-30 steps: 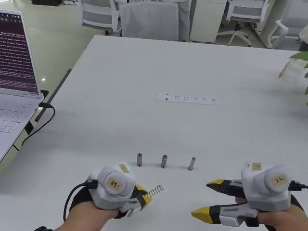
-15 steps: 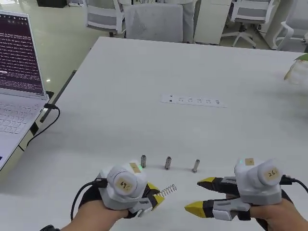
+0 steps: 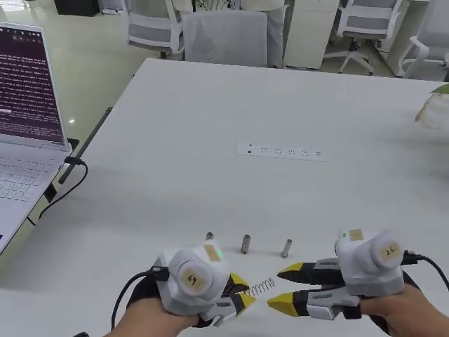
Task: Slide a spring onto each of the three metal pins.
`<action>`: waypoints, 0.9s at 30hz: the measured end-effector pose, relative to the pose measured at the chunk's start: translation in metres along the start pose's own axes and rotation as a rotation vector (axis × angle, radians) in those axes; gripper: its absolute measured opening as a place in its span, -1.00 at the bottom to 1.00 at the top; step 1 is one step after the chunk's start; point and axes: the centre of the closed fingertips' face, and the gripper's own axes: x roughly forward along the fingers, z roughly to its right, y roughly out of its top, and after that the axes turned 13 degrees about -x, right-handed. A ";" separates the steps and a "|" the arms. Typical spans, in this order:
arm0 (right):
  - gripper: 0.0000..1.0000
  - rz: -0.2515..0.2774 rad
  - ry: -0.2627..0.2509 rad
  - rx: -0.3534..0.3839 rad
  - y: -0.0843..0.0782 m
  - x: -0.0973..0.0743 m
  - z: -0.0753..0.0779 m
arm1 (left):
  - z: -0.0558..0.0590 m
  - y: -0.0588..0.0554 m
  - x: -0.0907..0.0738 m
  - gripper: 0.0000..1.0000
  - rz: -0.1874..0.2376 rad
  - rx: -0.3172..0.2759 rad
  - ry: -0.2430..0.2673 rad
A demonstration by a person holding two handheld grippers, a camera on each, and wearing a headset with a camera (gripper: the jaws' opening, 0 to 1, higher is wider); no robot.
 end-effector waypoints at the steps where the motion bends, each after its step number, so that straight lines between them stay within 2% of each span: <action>1: -0.34 -0.006 0.009 -0.005 -0.001 0.001 -0.001 | 0.001 0.000 0.000 -0.95 0.000 0.004 -0.002; 11: -0.52 -0.027 0.084 -0.058 -0.001 0.004 -0.012 | 0.009 0.000 0.000 -0.95 -0.001 0.034 -0.030; 27: -0.77 -0.015 0.100 -0.041 0.000 -0.010 -0.014 | 0.019 -0.004 0.007 -0.95 -0.038 0.118 -0.057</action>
